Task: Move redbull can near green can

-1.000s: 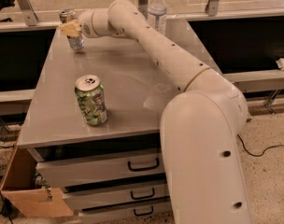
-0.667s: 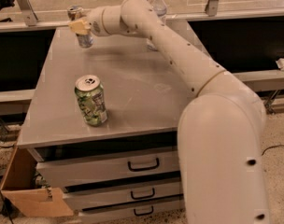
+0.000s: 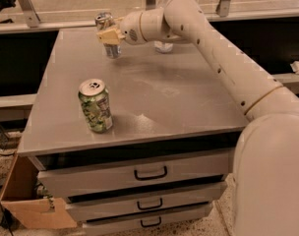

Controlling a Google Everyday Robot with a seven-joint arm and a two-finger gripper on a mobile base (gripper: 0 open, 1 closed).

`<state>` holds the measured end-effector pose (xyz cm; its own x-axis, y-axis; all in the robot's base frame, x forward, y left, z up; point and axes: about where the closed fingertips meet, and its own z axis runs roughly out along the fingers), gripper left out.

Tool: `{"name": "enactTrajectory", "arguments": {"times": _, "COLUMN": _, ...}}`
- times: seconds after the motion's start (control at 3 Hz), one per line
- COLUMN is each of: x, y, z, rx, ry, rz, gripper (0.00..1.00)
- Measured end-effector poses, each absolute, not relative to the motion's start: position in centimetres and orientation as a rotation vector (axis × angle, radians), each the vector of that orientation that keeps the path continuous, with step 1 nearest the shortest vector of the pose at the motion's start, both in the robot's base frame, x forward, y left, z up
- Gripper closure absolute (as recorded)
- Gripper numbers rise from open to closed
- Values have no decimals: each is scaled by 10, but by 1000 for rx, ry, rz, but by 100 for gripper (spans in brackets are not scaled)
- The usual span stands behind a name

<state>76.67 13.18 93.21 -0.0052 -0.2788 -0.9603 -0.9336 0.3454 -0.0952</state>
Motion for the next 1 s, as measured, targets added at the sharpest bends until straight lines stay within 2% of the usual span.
{"name": "enactTrajectory", "arguments": {"times": 1.0, "x": 696, "y": 4, "z": 922, "rx": -1230, "ry": 1437, "rz": 794, "gripper": 100}}
